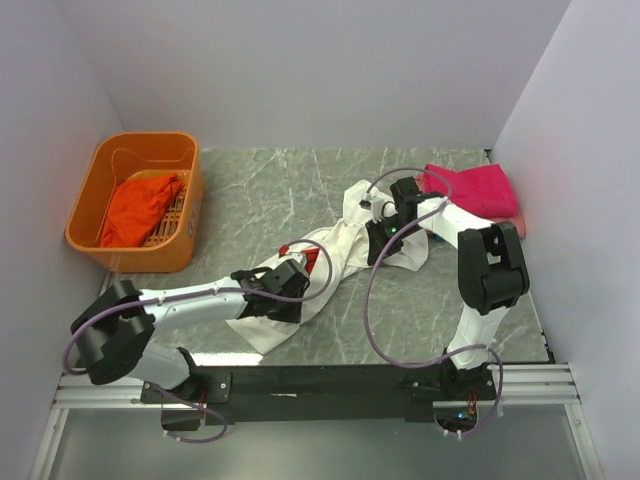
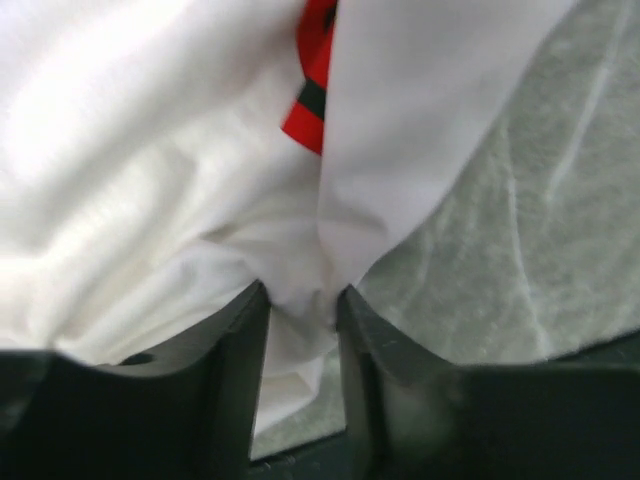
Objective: Fold and stack the t-shirts
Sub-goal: Flatten the tshirt out
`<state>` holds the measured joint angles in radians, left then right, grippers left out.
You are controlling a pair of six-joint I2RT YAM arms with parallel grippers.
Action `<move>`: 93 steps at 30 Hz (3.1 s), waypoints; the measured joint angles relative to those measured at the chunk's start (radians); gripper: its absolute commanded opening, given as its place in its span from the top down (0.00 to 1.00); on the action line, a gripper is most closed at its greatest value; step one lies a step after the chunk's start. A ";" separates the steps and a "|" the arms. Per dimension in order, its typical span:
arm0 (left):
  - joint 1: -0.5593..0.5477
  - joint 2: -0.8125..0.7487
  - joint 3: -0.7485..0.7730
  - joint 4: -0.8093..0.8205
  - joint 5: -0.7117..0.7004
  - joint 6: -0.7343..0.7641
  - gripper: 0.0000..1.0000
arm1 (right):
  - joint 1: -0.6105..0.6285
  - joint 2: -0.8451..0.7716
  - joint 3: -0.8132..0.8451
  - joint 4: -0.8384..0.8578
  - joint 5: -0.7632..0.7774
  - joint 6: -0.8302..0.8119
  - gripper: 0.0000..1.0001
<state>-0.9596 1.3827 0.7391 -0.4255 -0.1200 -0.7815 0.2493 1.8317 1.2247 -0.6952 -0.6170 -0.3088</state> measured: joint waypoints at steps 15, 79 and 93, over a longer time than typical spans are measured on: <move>0.001 -0.153 0.044 -0.191 -0.231 0.010 1.00 | -0.039 -0.392 -0.008 -0.299 0.181 -0.338 1.00; 0.670 -0.216 -0.084 -0.084 -0.062 -0.124 0.35 | -0.055 0.650 1.033 -0.117 0.406 0.026 1.00; 0.671 -0.249 -0.082 -0.111 -0.069 -0.129 0.31 | 0.086 0.657 1.151 0.191 0.510 0.202 0.13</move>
<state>-0.2890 1.1336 0.6567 -0.5369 -0.1890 -0.9108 0.3351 2.4889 2.3756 -0.5041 -0.1074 -0.1066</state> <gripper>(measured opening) 0.672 0.846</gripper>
